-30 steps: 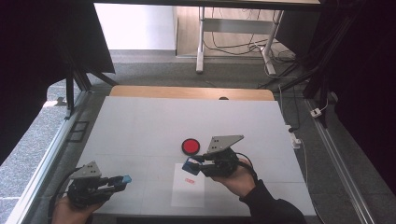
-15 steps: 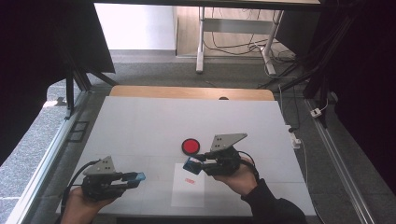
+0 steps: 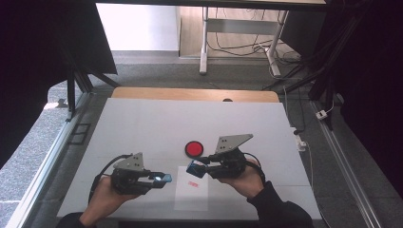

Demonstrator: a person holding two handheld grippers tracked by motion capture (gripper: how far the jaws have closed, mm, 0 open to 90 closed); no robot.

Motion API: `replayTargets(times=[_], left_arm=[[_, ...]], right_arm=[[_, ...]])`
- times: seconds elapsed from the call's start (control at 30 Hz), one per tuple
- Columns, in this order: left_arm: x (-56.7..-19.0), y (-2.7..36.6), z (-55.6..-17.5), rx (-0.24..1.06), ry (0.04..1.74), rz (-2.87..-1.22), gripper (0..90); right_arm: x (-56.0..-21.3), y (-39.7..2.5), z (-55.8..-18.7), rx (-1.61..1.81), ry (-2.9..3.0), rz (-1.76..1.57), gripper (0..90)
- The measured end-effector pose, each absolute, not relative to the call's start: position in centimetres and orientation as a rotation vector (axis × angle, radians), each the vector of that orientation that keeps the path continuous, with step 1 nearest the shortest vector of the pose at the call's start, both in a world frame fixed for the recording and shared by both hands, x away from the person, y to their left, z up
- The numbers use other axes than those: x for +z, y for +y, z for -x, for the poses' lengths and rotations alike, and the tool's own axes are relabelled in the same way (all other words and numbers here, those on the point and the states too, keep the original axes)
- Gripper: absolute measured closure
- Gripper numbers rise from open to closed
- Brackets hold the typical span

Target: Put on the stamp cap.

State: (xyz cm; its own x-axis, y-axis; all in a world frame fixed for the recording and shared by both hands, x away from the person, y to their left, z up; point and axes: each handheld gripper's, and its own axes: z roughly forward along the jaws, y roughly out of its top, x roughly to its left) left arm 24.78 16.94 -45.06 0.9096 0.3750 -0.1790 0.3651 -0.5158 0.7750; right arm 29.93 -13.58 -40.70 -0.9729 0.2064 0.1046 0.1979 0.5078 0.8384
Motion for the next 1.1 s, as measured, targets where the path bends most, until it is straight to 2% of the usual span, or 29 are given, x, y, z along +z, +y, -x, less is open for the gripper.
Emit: replayTargets(times=[0.2,0.63,1.1], left_arm=[[-44.9,15.1,-26.0,-0.036,0.418,-2.164,68.3],[-45.1,12.3,-28.7,-0.159,0.291,-2.143,68.3],[-45.7,11.3,-30.6,-0.175,0.193,-2.156,68.4]], right_arm=[[-40.1,-13.9,-29.8,1.534,2.702,-0.356,71.1],[-39.3,-14.0,-29.5,1.587,2.697,-0.31,71.0],[-39.3,-13.6,-29.3,1.611,2.709,-0.268,71.1]])
